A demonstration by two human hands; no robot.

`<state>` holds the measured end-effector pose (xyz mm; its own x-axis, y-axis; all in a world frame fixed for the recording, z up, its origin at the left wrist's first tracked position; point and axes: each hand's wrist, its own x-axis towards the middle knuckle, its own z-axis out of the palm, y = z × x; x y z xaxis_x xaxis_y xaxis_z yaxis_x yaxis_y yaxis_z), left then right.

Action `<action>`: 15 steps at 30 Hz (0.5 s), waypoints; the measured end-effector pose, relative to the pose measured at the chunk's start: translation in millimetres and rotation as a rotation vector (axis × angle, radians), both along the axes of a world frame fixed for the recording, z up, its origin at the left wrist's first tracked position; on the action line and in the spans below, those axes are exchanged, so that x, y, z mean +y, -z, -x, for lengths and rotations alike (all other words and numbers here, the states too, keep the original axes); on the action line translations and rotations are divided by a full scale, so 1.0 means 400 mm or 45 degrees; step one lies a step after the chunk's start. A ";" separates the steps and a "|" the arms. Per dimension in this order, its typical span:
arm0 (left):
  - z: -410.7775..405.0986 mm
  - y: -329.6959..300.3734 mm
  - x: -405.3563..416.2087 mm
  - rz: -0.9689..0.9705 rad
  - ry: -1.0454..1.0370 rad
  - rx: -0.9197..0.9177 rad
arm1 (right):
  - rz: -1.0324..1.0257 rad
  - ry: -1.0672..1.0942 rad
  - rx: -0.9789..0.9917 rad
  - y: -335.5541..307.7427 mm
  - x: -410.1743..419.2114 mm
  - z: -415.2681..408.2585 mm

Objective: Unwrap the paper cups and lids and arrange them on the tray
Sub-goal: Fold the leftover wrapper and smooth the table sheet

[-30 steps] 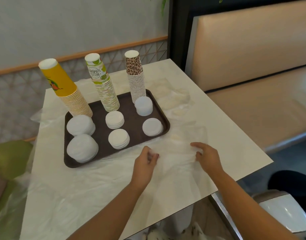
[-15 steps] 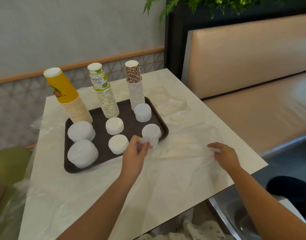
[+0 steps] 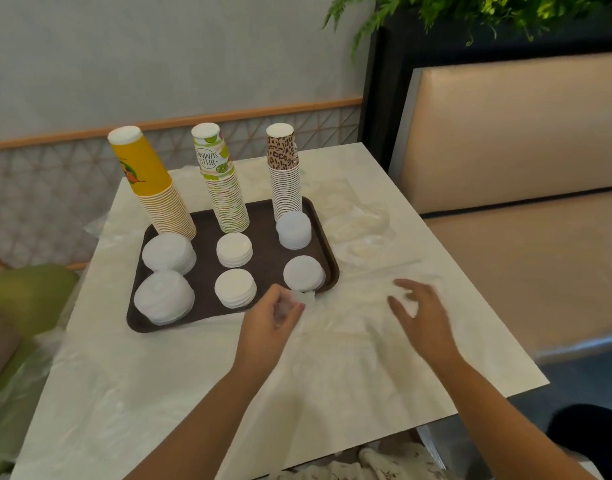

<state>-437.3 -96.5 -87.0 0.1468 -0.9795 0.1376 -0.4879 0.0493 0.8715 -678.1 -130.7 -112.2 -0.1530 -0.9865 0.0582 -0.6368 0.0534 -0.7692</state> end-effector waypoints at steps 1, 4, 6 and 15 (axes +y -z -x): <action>0.003 0.006 0.007 0.011 0.023 -0.060 | -0.266 -0.126 -0.287 -0.025 -0.005 -0.052; 0.009 0.028 0.029 0.030 0.166 -0.207 | -0.957 -0.301 -0.799 -0.049 -0.027 -0.178; 0.004 0.038 0.042 -0.022 0.304 -0.295 | -1.063 -0.330 -0.873 -0.030 -0.040 -0.231; -0.148 0.116 -0.029 -0.126 -0.055 -0.638 | -0.790 -0.258 -0.625 0.029 -0.055 -0.291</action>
<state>-378.2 -108.1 -133.3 0.1271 -0.9860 0.1081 -0.8467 -0.0511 0.5296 -561.6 -152.8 -123.8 0.1657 -0.8286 -0.5348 -0.2778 0.4811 -0.8315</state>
